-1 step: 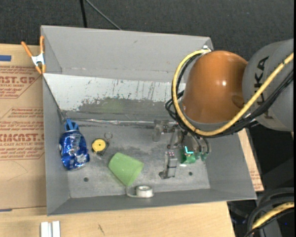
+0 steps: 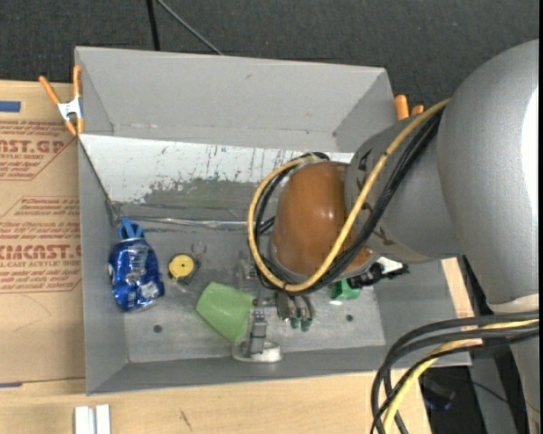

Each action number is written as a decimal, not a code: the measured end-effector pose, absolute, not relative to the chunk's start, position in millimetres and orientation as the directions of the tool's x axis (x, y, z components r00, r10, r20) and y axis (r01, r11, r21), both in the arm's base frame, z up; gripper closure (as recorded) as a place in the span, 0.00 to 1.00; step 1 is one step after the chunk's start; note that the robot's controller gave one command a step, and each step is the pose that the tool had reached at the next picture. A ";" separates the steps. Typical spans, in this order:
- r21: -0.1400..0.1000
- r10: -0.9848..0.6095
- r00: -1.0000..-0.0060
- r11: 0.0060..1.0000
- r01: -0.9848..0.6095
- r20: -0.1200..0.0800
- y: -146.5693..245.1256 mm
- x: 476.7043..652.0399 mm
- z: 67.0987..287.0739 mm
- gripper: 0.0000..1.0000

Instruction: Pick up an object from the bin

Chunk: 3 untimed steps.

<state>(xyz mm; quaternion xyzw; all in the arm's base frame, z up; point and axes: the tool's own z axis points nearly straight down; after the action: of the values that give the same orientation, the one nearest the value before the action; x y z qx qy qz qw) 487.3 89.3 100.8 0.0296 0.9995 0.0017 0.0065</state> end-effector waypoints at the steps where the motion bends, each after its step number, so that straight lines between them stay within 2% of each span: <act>1: 0.004 0.060 -0.998 0.998 0.060 -0.003 111.7 493.9 70.7 0.00; 2: 0.002 0.062 -0.998 0.998 0.062 -0.004 109.3 493.6 71.0 1.00; 3: 0.004 0.017 -1.000 1.000 0.017 -0.005 152.9 502.5 122.1 1.00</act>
Offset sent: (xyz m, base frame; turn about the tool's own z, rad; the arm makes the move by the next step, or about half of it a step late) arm 0.0049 0.0194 -0.0308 0.0024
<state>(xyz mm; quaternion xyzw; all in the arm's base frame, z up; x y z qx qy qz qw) 502.5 152.9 122.1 0.0087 1.0000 0.0020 0.0025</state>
